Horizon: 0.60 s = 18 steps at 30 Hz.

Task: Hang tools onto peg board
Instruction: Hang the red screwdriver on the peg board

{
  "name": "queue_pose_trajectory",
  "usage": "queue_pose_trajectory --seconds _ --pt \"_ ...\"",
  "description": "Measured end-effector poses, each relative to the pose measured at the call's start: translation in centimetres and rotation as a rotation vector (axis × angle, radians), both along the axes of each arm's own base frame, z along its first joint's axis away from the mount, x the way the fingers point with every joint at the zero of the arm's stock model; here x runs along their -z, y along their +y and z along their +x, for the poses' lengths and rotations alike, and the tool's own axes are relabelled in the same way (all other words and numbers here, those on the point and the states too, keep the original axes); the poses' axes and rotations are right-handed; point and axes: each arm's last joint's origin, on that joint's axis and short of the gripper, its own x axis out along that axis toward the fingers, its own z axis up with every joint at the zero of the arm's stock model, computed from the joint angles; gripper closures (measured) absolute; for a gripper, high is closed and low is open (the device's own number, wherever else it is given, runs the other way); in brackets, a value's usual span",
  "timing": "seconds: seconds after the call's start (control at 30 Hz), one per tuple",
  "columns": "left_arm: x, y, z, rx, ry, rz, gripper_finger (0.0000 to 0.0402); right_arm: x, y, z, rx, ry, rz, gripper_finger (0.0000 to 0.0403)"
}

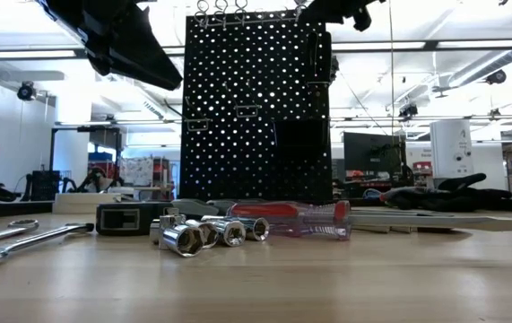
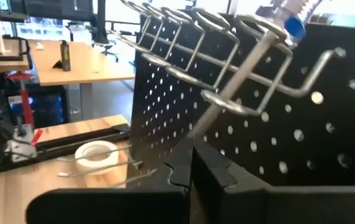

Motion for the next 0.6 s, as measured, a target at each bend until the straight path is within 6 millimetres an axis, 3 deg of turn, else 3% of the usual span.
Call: queue_pose_trajectory --seconds 0.23,0.4,0.6 --pt "0.2 0.0 -0.1 0.005 0.025 -0.009 0.0258 0.0 3.0 -2.8 -0.086 0.06 0.145 0.0399" --pt "0.3 0.0 -0.2 0.002 0.026 -0.01 0.0258 3.3 5.5 -2.9 -0.15 0.166 0.262 0.0377" --pt "0.5 -0.2 -0.3 -0.003 0.017 -0.034 0.0258 7.4 8.7 -3.4 -0.169 0.369 0.421 0.0312"
